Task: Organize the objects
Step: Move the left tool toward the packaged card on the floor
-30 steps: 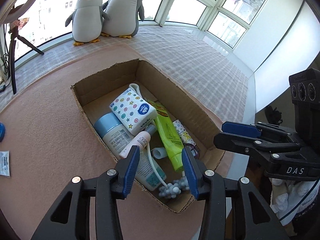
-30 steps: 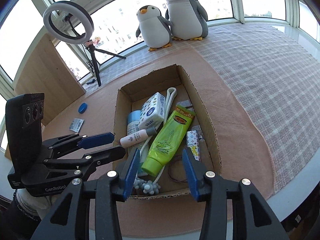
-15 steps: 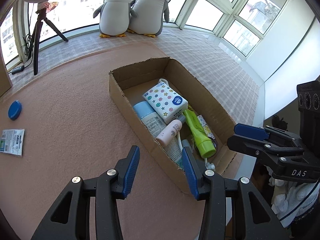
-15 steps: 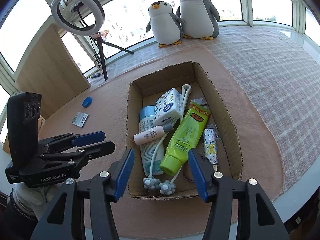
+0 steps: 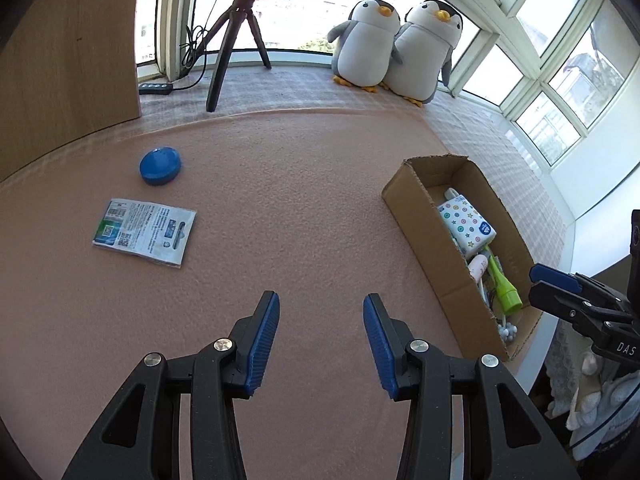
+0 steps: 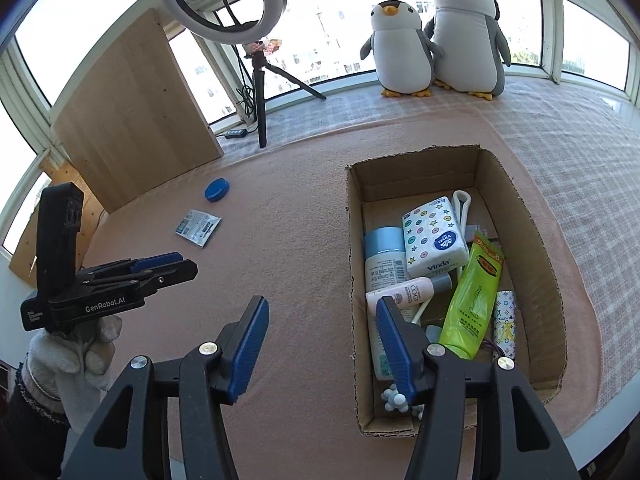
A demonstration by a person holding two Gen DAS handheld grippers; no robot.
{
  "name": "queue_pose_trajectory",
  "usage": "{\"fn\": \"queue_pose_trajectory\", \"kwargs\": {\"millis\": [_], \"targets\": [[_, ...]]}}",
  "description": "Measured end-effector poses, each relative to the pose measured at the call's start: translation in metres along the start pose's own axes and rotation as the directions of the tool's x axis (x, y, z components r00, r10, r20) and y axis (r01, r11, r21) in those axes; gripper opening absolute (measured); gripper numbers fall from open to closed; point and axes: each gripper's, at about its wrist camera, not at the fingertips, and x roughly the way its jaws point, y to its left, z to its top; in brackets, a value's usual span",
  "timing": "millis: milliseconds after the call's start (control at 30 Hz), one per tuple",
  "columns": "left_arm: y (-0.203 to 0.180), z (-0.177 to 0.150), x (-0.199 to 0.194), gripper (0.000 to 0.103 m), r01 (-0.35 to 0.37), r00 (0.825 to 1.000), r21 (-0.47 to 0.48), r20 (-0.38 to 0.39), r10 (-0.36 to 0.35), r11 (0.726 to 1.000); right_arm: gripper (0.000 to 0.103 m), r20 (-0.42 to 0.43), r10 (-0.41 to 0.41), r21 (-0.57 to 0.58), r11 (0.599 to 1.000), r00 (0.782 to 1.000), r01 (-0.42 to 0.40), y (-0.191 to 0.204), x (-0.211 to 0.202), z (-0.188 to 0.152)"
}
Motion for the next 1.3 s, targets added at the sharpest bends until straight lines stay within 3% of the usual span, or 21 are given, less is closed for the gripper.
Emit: {"fn": "queue_pose_trajectory", "kwargs": {"millis": [333, 533, 800, 1033, 1167, 1300], "targets": [[0.109, 0.056, -0.009, 0.047, -0.143, 0.989, -0.123, 0.032, 0.148, 0.982, 0.052, 0.009, 0.001, -0.045, 0.999, 1.0, -0.001, 0.038, 0.018, 0.032], [0.149, 0.089, 0.016, 0.047, -0.162, 0.987, -0.174, -0.016, 0.162, 0.971, 0.052, -0.023, 0.007, -0.078, 0.997, 1.0, -0.009, 0.054, 0.038, 0.037], [0.157, 0.096, 0.069, 0.047, -0.205, 0.977, -0.186, -0.092, 0.191, 0.961, 0.052, -0.068, 0.004, -0.074, 0.997, 0.998, -0.009, 0.053, 0.052, 0.03], [0.16, 0.096, 0.093, 0.047, -0.229, 0.972, -0.195, -0.096, 0.214, 0.954, 0.052, -0.095, -0.011, -0.06, 0.998, 0.995, 0.005, 0.045, 0.055, 0.023], [0.156, 0.098, 0.098, 0.047, -0.271, 0.962, -0.169, -0.087, 0.259, 0.948, 0.052, -0.117, -0.014, -0.063, 0.998, 0.993, 0.007, 0.046, 0.058, 0.017], [0.144, 0.093, 0.104, 0.047, -0.304, 0.951, -0.074, -0.091, 0.297, 0.95, 0.052, -0.121, -0.009, -0.055, 0.998, 0.993, 0.003, 0.046, 0.058, 0.015]]}}
